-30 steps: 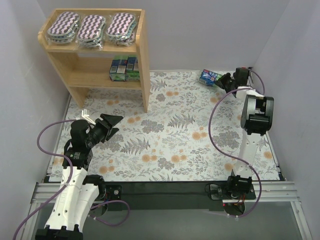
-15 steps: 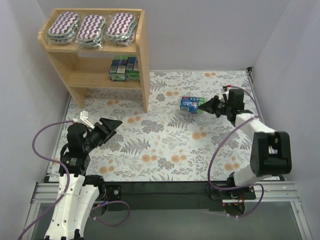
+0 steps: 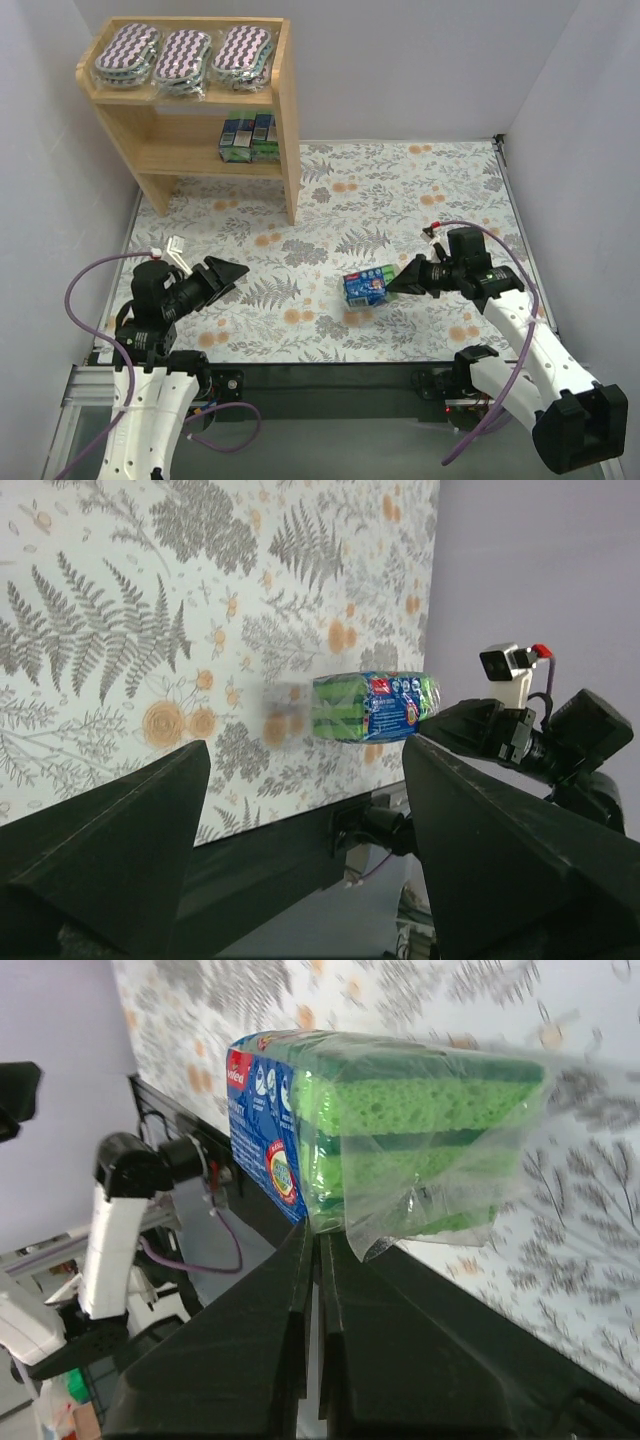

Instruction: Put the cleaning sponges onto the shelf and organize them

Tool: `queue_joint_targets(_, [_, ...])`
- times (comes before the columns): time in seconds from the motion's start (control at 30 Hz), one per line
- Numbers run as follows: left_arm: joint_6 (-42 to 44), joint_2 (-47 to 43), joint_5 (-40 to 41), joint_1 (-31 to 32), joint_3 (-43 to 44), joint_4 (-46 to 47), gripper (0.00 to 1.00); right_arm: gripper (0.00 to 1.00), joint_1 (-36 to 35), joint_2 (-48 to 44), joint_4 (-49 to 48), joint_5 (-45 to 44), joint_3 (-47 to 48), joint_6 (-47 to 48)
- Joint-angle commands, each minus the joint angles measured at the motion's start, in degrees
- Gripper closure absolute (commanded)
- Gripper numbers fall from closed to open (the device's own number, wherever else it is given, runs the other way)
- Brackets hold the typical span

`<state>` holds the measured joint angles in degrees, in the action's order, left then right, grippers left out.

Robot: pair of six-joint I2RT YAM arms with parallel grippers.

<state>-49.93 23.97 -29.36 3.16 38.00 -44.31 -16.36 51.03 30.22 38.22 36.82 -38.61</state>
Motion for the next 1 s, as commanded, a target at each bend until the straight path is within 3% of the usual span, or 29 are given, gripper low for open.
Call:
queue_joint_targets(0.0, [4.48,1.69,-4.99,0.0,0.94,-7.8,0.28,0.99,-1.31,1.79,15.45,-4.19,1.15,7.91])
queue_joint_targets(0.13, [8.44,5.37,-8.59,0.01,0.67,-9.21,0.31,0.99,-2.09,8.46,17.51,-4.73,1.94,11.27])
queue_joint_targets(0.3, [9.68,9.25,-12.64,1.15,-0.73,-7.28,0.3,0.99,-2.27,20.32,16.37,-6.05,9.91,12.07])
queue_joint_targets(0.33, [9.94,9.87,-12.73,1.58,-1.25,-6.93,0.3,0.94,-2.27,22.43,15.23,-5.87,11.68,11.89])
queue_joint_targets(0.4, [10.03,12.15,-12.82,1.94,-1.09,-5.79,0.29,0.64,-2.27,27.88,14.0,-6.05,16.06,10.4])
queue_joint_targets(0.6, [11.17,20.22,-12.91,4.75,2.69,-1.74,0.28,0.44,-2.36,36.32,6.36,-1.23,23.55,4.61])
queue_joint_targets(0.77, [10.65,24.54,-11.86,8.0,7.08,1.33,0.28,0.42,-2.36,32.84,5.2,-2.79,25.85,4.07])
queue_joint_targets(0.97, [0.56,28.59,-8.88,17.22,5.43,11.94,0.28,0.37,-2.36,24.32,8.89,-7.53,18.58,8.28])
